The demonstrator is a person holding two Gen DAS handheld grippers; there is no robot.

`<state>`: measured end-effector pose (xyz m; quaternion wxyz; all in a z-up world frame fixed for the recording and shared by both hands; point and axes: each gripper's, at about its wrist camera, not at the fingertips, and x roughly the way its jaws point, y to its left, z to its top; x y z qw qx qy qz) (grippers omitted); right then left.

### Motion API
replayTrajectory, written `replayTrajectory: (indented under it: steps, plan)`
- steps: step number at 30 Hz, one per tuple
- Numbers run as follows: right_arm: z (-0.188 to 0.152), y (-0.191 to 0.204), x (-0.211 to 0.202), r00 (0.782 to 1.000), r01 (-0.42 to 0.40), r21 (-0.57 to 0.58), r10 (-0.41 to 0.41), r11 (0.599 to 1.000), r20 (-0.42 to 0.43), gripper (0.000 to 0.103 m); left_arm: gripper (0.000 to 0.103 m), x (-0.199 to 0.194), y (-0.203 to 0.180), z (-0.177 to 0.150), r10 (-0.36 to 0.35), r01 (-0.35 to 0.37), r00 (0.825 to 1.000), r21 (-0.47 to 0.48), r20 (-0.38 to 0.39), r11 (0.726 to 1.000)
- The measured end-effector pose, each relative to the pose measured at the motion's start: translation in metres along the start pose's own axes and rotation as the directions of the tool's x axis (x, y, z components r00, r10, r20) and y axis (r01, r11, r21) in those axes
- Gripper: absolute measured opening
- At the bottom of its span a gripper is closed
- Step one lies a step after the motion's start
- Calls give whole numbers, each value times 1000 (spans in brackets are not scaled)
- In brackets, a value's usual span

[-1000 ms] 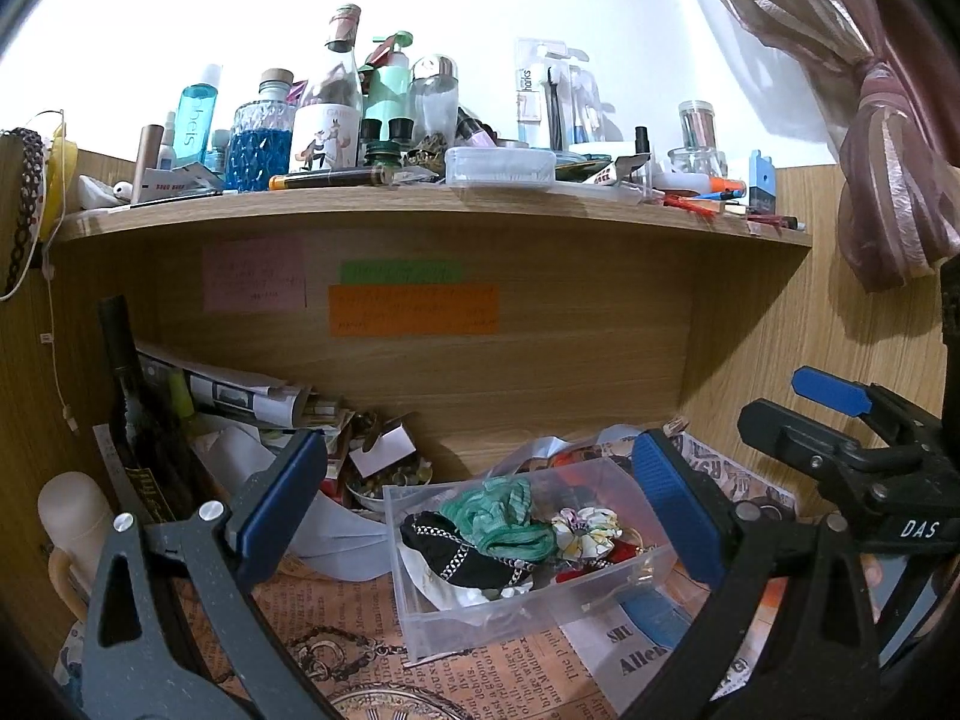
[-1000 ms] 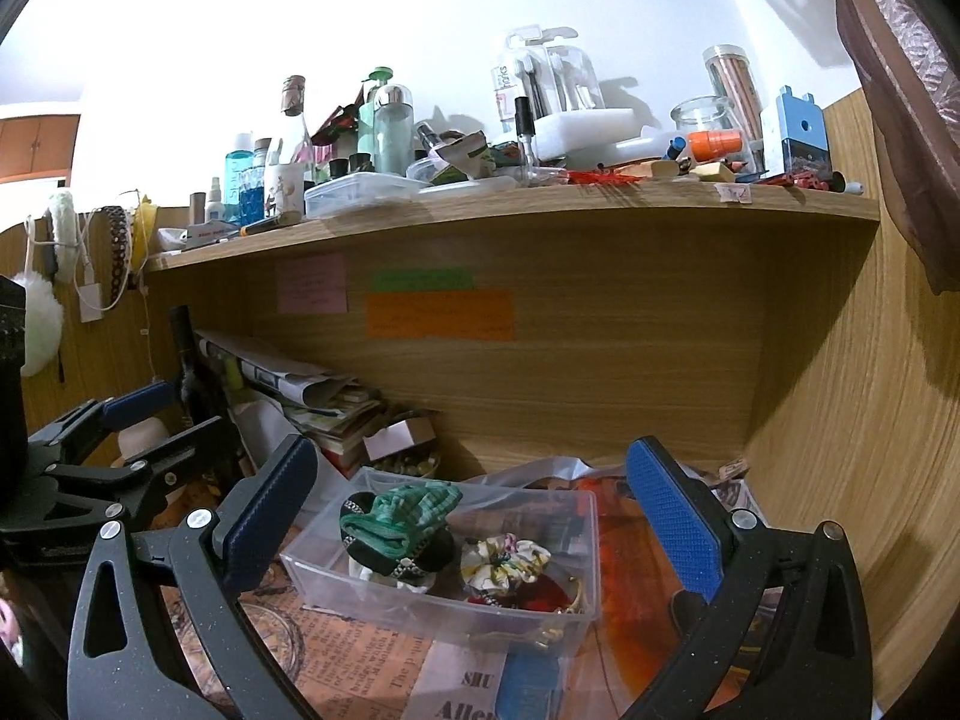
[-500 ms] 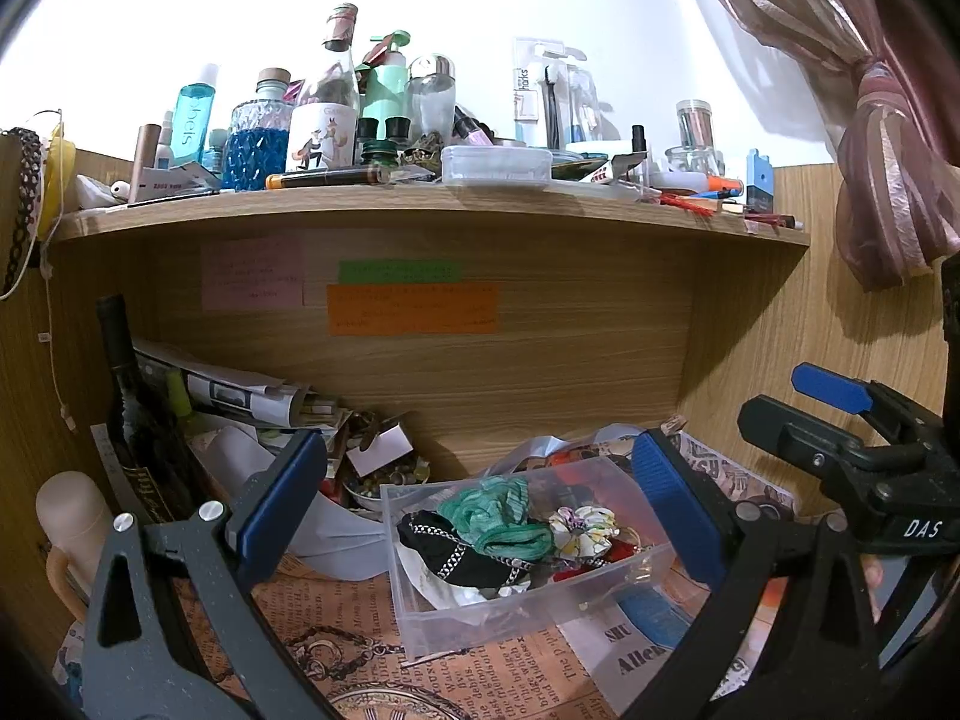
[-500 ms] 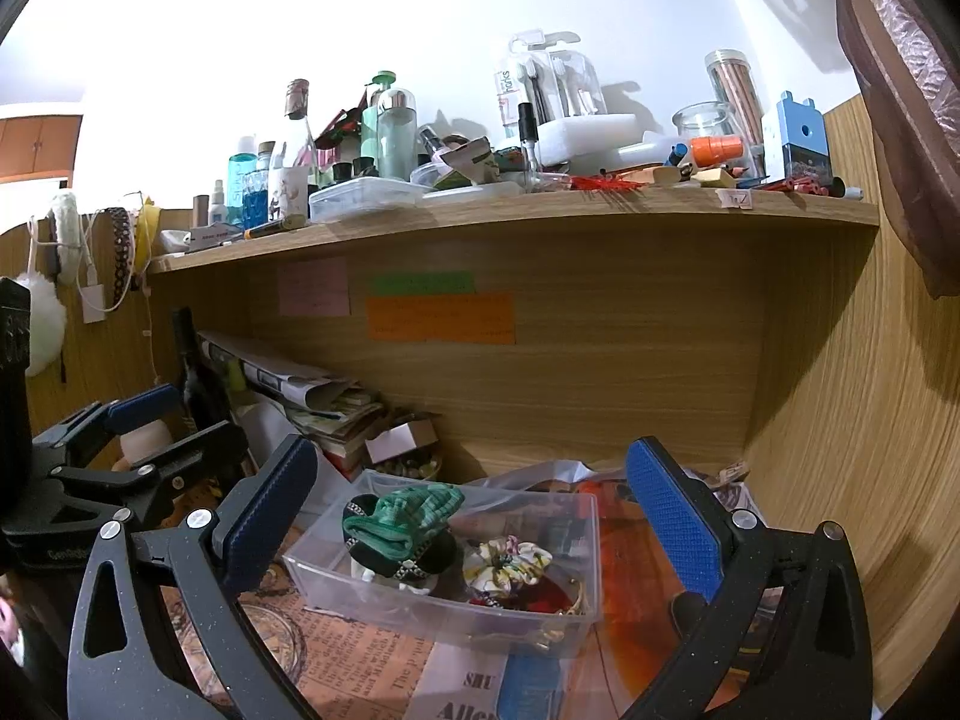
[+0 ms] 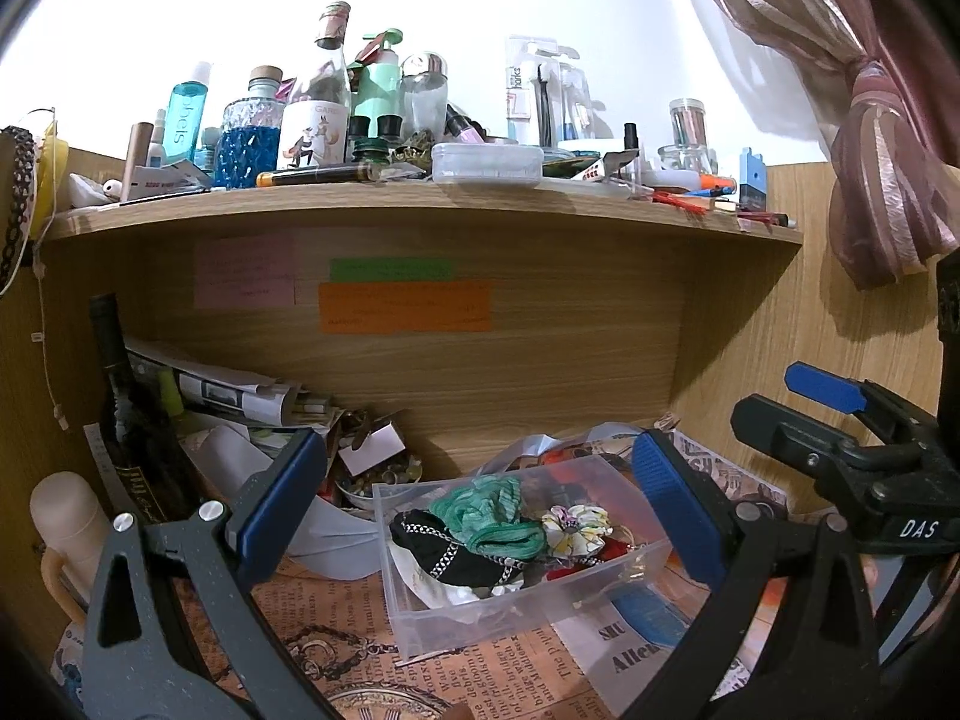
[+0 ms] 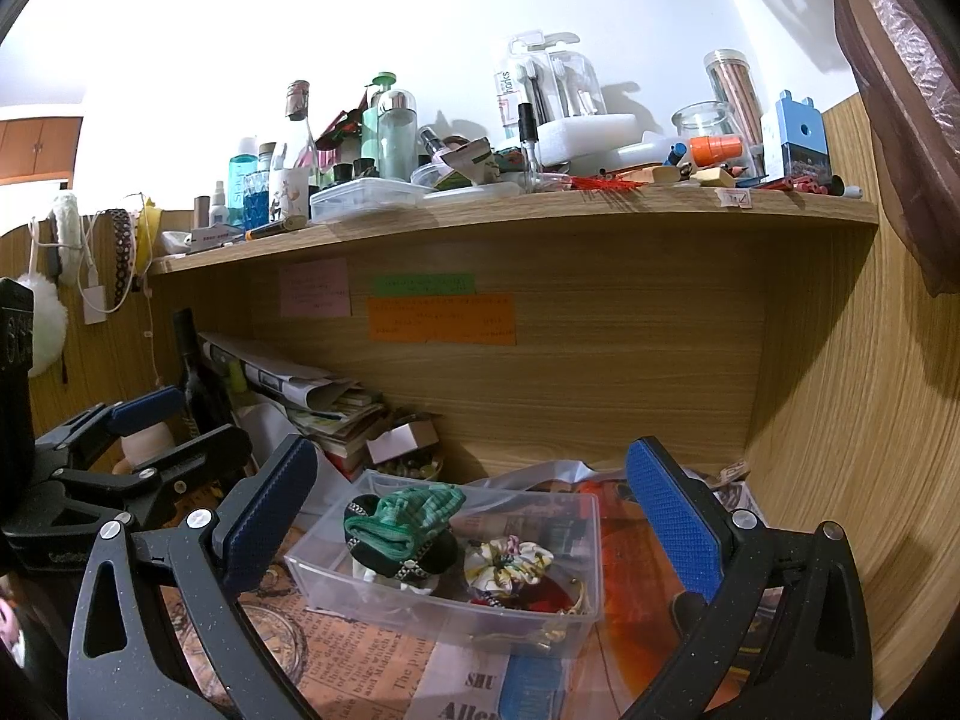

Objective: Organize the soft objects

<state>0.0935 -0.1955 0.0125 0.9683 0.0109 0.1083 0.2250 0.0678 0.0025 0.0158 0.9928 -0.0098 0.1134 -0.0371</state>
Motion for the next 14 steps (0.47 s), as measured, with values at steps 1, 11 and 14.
replayTrajectory:
  steps: [1, 11, 14]
  plan:
    - [0, 0, 0, 1000, 0, 0, 0, 1000, -1, 103, 103, 0, 0, 0, 0, 0, 1000, -2, -2, 1000]
    - [0, 1, 1, 1000, -2, -2, 2, 1000, -5, 103, 103, 3, 1, 0, -4, 4, 1000, -10, -16, 1000]
    - [-1, 0, 2, 1000, -4, -3, 4, 1000, -8, 103, 103, 4, 2, -1, -9, 9, 1000, -10, -20, 1000]
